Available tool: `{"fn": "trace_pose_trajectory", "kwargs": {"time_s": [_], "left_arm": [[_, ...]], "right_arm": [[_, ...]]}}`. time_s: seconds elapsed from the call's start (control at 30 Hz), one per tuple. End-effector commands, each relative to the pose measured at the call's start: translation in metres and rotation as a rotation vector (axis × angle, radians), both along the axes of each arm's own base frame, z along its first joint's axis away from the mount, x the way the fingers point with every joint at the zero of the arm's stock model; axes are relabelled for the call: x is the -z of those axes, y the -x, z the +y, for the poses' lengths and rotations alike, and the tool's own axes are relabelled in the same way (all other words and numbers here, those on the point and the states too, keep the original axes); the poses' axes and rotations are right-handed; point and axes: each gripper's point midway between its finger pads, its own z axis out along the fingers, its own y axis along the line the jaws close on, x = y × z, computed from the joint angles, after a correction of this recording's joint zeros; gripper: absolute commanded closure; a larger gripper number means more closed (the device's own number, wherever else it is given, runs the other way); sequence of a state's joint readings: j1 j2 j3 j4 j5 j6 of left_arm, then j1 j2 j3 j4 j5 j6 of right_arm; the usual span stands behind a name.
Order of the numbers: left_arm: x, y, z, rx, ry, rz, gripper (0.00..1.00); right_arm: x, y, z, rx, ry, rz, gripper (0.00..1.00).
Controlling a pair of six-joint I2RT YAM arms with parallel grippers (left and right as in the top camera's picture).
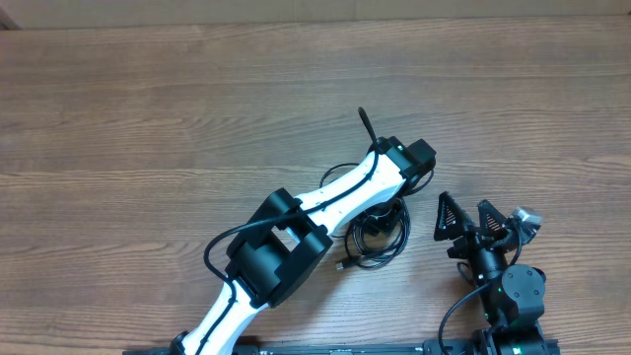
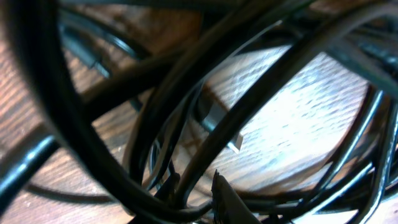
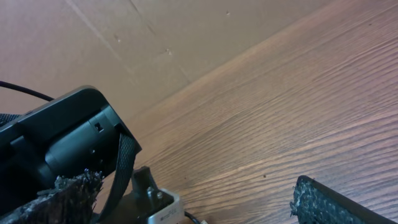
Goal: Untangle cables
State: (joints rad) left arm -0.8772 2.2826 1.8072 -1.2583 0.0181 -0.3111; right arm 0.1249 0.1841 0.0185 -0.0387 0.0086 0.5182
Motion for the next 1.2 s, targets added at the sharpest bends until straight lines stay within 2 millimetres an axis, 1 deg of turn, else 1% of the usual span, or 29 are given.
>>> {"fn": "trace_pose_trajectory", "kwargs": {"time_s": [0.0,0.13,0.23,0.3,0.53,0.6,0.67,0.77,0.83,0.93,1.1,1.17], "left_arm": [[-0.01,-0.007,-0.004,0.008,-0.006,-0.034,0.83],[-0.024,-0.012,-0.011,0.008,0.021,-0.055,0.8],[-0.031,-0.016,-0.015,0.019,0.04,-0.069,0.72],[-0.031,-0.018,-0.015,0.029,0.039,-0.075,0.67],[-0.034,-0.033,0.008,0.007,-0.065,-0.153,0.65],[-0.034,-0.035,0.009,0.002,-0.065,-0.153,0.64],[-0.034,-0.037,0.012,-0.006,-0.067,-0.151,0.58],[-0.034,-0.038,0.015,-0.013,-0.072,-0.143,0.57],[-0.034,-0.038,0.016,-0.016,-0.073,-0.143,0.54],[-0.033,-0.042,0.011,-0.021,-0.055,-0.157,0.53],[-0.031,-0.046,-0.002,-0.027,0.008,-0.166,0.45],[-0.03,-0.045,-0.007,-0.03,0.032,-0.159,0.44]], "right_arm": [[0.003,0.0,-0.002,0.012,0.013,0.002,0.0],[0.003,0.0,-0.002,0.012,0.013,0.002,0.0],[0.003,0.0,-0.002,0.012,0.013,0.002,0.0],[0.003,0.0,-0.002,0.012,0.013,0.002,0.0],[0.004,0.0,-0.002,0.013,0.014,0.002,0.0],[0.004,0.0,-0.002,0.013,0.014,0.002,0.0],[0.004,0.0,-0.002,0.013,0.014,0.002,0.0],[0.003,0.0,-0.002,0.013,0.014,0.002,0.0],[0.004,0.0,-0.002,0.012,0.013,0.002,0.0],[0.004,0.0,-0.002,0.012,0.013,0.002,0.0],[0.004,0.0,-0.002,0.013,0.013,0.002,0.0],[0.004,0.0,-0.002,0.013,0.013,0.002,0.0]]}}
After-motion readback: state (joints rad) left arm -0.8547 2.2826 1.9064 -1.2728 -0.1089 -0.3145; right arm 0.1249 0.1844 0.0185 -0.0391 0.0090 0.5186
